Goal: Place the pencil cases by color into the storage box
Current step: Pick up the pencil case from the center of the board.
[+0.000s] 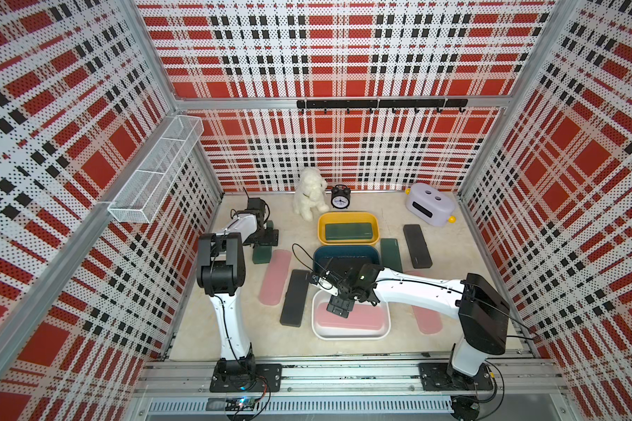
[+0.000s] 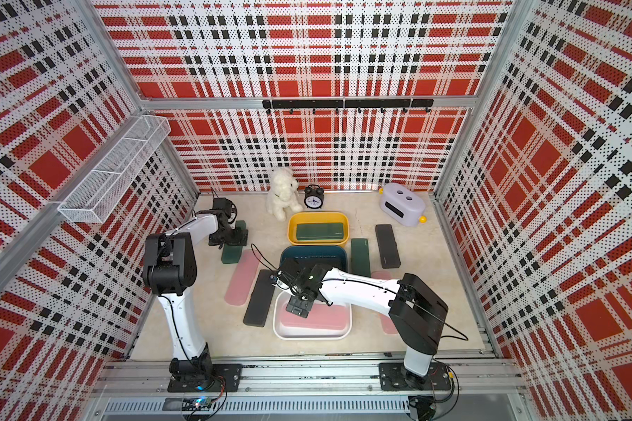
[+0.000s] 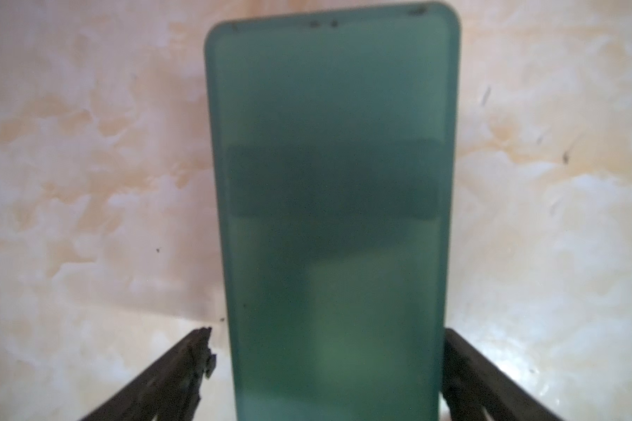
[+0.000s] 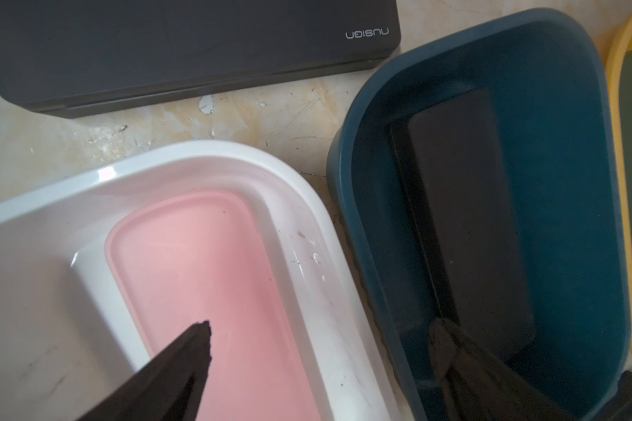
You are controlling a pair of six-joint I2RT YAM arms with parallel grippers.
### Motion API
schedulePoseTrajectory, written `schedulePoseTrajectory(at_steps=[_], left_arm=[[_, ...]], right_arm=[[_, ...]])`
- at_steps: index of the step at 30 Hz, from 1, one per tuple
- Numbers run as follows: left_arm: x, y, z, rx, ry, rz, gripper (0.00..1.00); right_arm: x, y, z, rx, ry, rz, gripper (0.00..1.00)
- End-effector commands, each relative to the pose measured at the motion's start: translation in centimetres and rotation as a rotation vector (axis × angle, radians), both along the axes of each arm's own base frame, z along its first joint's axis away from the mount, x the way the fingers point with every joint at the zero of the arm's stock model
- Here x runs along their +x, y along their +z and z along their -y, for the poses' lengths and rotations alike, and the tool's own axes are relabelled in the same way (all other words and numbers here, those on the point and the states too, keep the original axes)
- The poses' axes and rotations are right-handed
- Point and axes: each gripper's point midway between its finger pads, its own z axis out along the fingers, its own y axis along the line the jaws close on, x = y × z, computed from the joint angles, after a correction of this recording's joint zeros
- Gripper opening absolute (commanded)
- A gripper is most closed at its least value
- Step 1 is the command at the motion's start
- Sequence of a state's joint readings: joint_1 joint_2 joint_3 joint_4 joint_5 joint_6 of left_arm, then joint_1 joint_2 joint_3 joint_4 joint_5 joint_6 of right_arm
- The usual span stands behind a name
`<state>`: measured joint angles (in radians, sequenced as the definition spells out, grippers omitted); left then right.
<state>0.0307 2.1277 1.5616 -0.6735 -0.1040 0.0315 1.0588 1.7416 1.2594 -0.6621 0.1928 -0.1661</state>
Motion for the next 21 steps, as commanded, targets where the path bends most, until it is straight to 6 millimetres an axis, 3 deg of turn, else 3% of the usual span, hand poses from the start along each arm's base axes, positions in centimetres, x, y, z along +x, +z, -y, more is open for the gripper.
schedulePoseTrajectory(at_steps=[1, 2, 5, 7, 14, 21], left_arm=[[0.1, -0.7, -0.1, -0.013, -0.006, -0.016, 0.95], [0.1, -0.8, 0.1, -0.018, -0.009, -0.017, 0.91], [0.1, -1.0, 0.3, -0.03, -0.013, -0.023, 0.66], [0.0, -1.2, 0.3, -0.033, -0.011, -0.029, 0.57], [0.1, -1.1, 0.3, -0.032, -0.005, -0.03, 0.43], [0.5, 0.7, 0.8, -0.022, -0.012, 0.012, 0.43]], right_arm=[[0.5, 0.7, -0.1, 0.024, -0.019, 0.015, 1.0], [0.6, 0.7, -0.1, 0.025, -0.021, 0.016, 1.0], [0.6, 0.8, 0.0, 0.027, -0.024, 0.017, 1.0], [0.7, 0.9, 0.1, 0.029, -0.025, 0.018, 1.0], [1.2, 1.3, 0.8, 0.034, -0.053, 0.044, 1.0], [2.4, 2.4, 1.7, 0.088, -0.125, 0.071, 1.0]])
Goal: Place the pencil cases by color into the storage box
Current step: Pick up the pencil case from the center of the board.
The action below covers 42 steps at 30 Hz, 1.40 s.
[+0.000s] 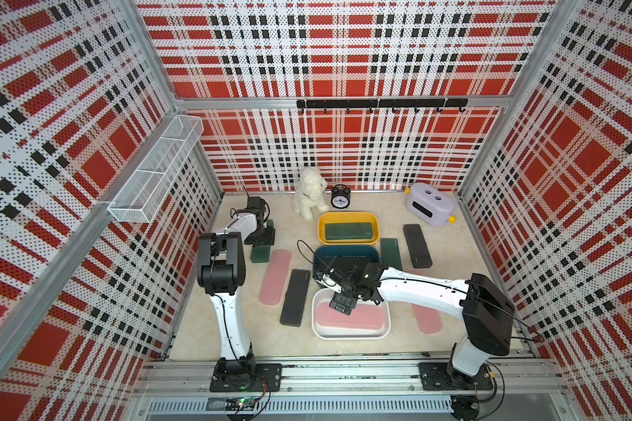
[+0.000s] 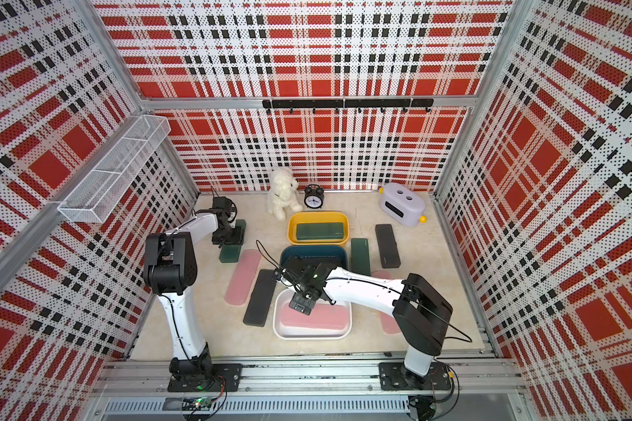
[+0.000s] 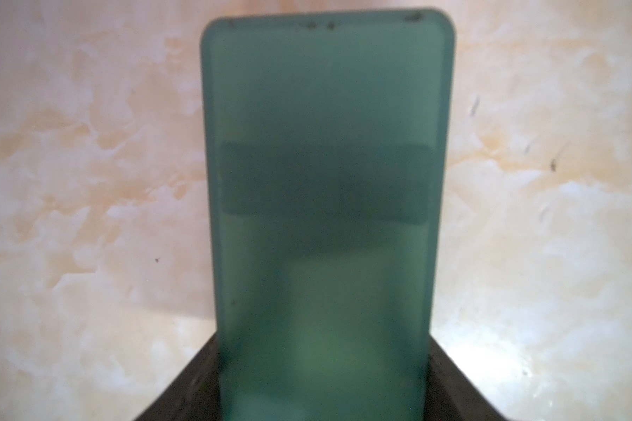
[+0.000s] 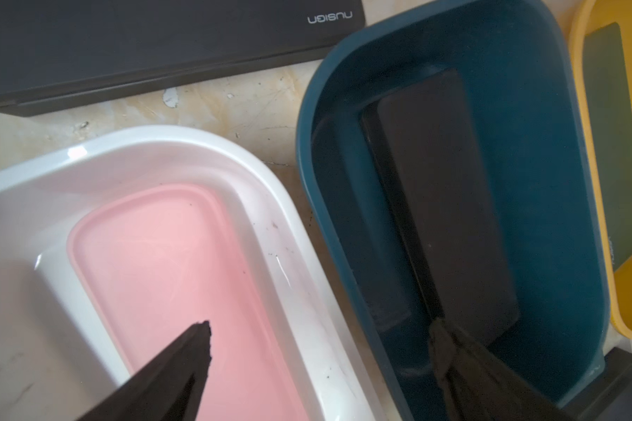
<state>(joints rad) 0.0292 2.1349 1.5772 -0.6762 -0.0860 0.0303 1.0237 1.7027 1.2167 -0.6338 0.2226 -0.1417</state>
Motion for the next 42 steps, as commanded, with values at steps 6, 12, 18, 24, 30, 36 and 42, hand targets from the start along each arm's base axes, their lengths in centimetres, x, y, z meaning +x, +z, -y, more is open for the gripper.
schedulePoseTrajectory(at_steps=[6, 12, 18, 24, 30, 36, 42], left_arm=[[1.2, 4.5, 1.6, 0.0, -0.026, 0.106, 0.4], [1.8, 8.9, 4.1, 0.061, -0.09, 0.209, 0.4], [2.0, 12.0, 6.0, 0.091, -0.123, 0.276, 0.4], [2.2, 14.8, 7.5, 0.149, -0.158, 0.346, 0.38], [2.4, 16.8, 11.8, 0.223, -0.303, 0.413, 0.38], [2.0, 18.0, 17.2, 0.23, -0.544, 0.478, 0.37], [0.4, 19.5, 23.8, 0.239, -0.823, 0.559, 0.37]], right_arm=[[2.4, 3.5, 1.2, 0.114, -0.122, 0.094, 1.0], [3.3, 4.7, 2.2, 0.163, -0.172, 0.13, 1.0], [4.0, 5.1, 3.2, 0.187, -0.222, 0.15, 1.0], [4.7, 6.2, 4.0, 0.247, -0.267, 0.177, 1.0], [5.2, 6.5, 5.0, 0.277, -0.3, 0.185, 1.0], [5.7, 7.1, 6.8, 0.318, -0.35, 0.199, 1.0], [6.1, 7.9, 10.0, 0.35, -0.418, 0.227, 1.0]])
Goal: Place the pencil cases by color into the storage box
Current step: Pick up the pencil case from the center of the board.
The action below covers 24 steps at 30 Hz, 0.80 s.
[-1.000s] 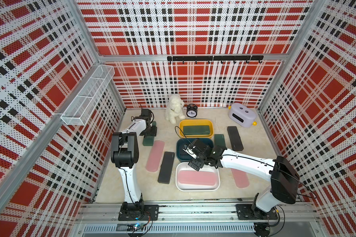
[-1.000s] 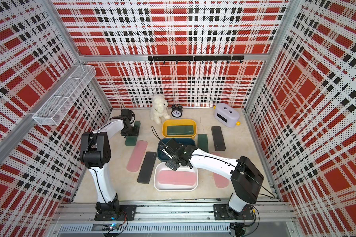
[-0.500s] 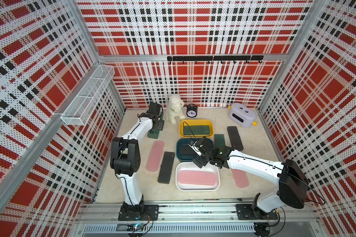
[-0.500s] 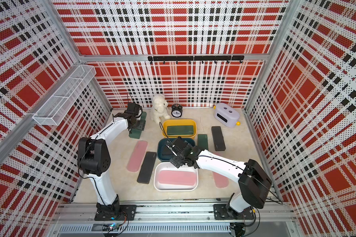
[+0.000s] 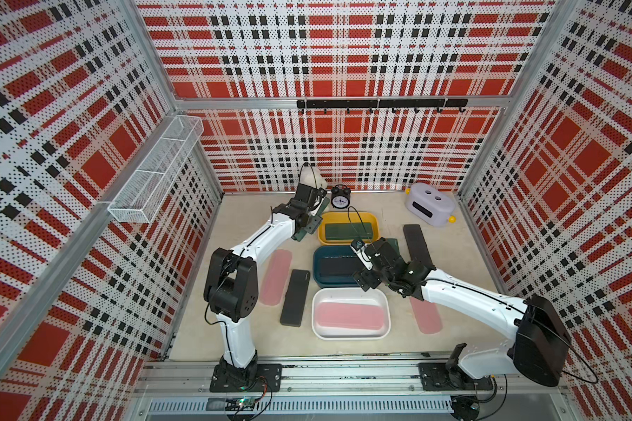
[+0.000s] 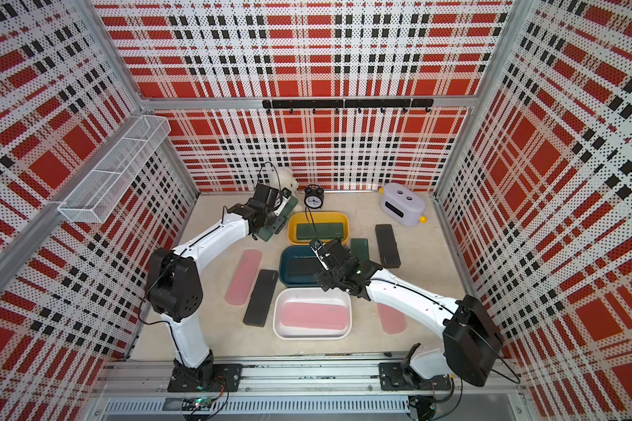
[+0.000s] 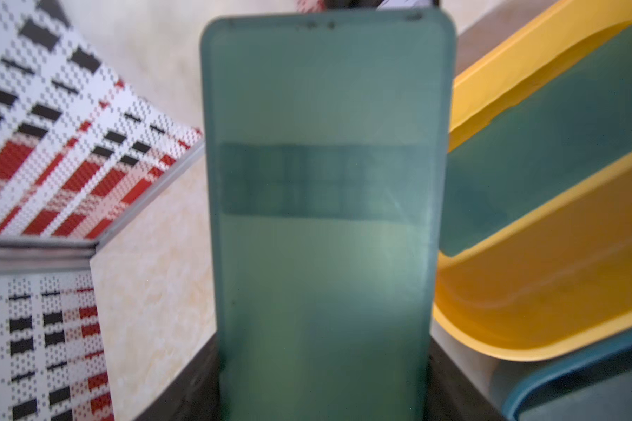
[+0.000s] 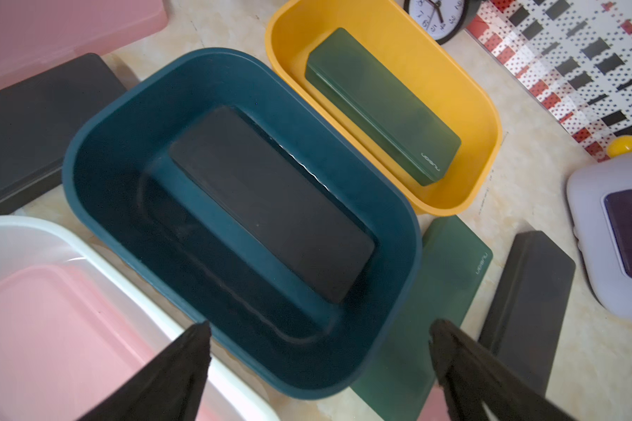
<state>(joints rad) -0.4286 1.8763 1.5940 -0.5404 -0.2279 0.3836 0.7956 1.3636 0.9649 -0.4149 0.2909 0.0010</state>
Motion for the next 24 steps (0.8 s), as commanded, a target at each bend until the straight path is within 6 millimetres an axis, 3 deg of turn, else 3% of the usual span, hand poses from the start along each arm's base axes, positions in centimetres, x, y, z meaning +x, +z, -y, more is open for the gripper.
schedulePoseTrajectory(at_steps=[1, 6, 13, 24], left_arm=[[-0.3, 4.5, 3.9, 0.001, -0.202, 0.137, 0.37], [-1.2, 5.4, 8.2, 0.009, -0.391, 0.191, 0.36], [-1.3, 5.4, 11.3, 0.007, -0.535, 0.218, 0.35], [-0.2, 1.7, 14.0, 0.125, -0.653, 0.201, 0.35]], right_arm=[[0.4, 1.8, 1.5, 0.068, -0.048, 0.042, 1.0], [0.5, 3.1, 4.9, 0.108, -0.118, 0.074, 1.0], [0.3, 4.0, 8.8, 0.128, -0.199, 0.099, 1.0], [0.1, 3.6, 10.0, 0.131, -0.22, 0.089, 1.0]])
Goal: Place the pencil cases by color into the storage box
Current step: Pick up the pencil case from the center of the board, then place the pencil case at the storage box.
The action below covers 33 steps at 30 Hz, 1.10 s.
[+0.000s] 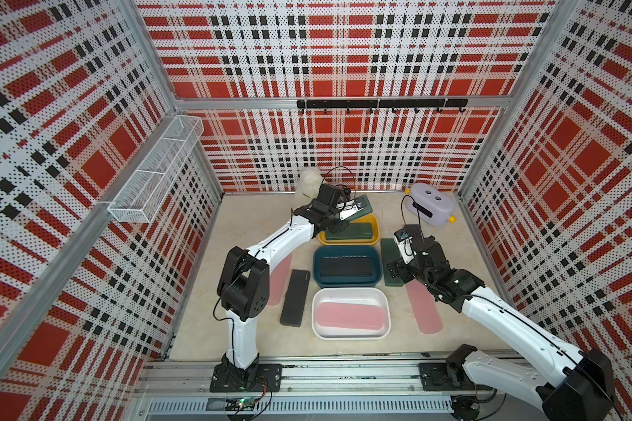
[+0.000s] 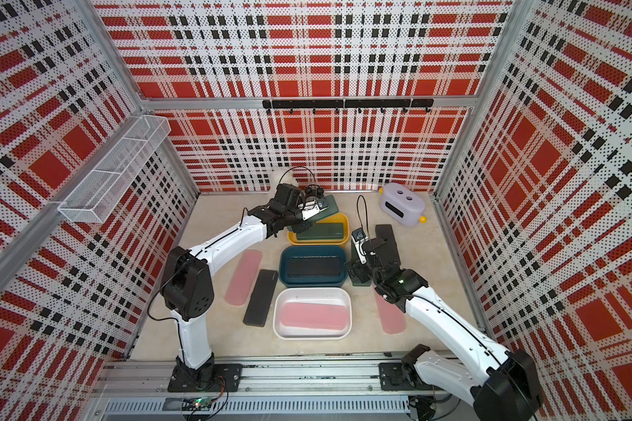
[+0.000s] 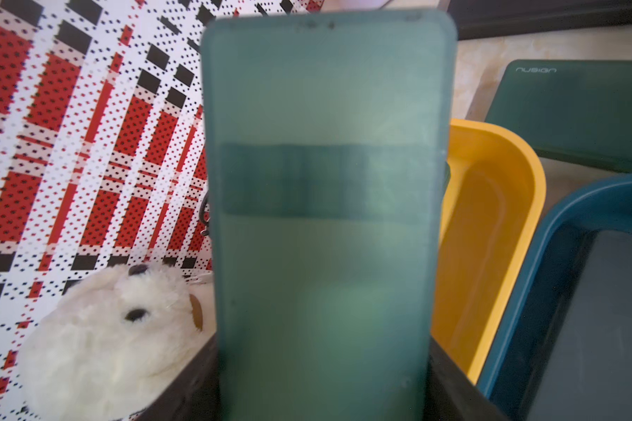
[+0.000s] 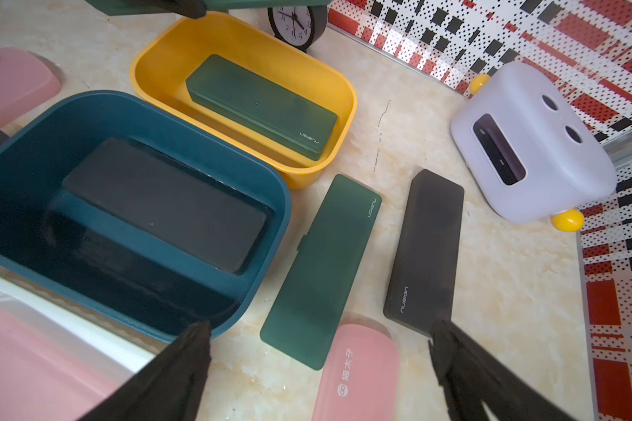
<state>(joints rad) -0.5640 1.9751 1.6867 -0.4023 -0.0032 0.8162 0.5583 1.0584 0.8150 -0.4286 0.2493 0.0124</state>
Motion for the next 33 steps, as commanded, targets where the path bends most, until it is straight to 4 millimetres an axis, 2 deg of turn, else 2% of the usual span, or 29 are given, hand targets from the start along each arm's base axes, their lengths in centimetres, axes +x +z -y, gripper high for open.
schedulePoseTrajectory(at_steps=[1, 12, 19, 25, 33], left_arm=[[0.6, 0.5, 1.8, 0.016, -0.07, 0.055, 0.35], [1.2, -3.5, 2.6, 0.116, -0.13, 0.042, 0.34], [1.6, -5.2, 3.0, 0.166, -0.152, 0.023, 0.34], [1.6, -7.6, 2.7, 0.233, -0.147, -0.016, 0.34], [1.3, -8.8, 2.3, 0.261, -0.14, -0.042, 0.34]], right_arm=[[-0.2, 0.2, 0.3, 0.012, -0.006, 0.0, 1.0], [-0.5, -0.1, 0.7, 0.012, -0.015, -0.005, 1.0], [-0.6, -0.2, 0.9, 0.009, -0.017, -0.008, 1.0], [-0.7, -0.5, 0.9, 0.008, -0.017, -0.011, 1.0], [-0.5, -0.7, 0.8, 0.012, -0.009, -0.013, 1.0]])
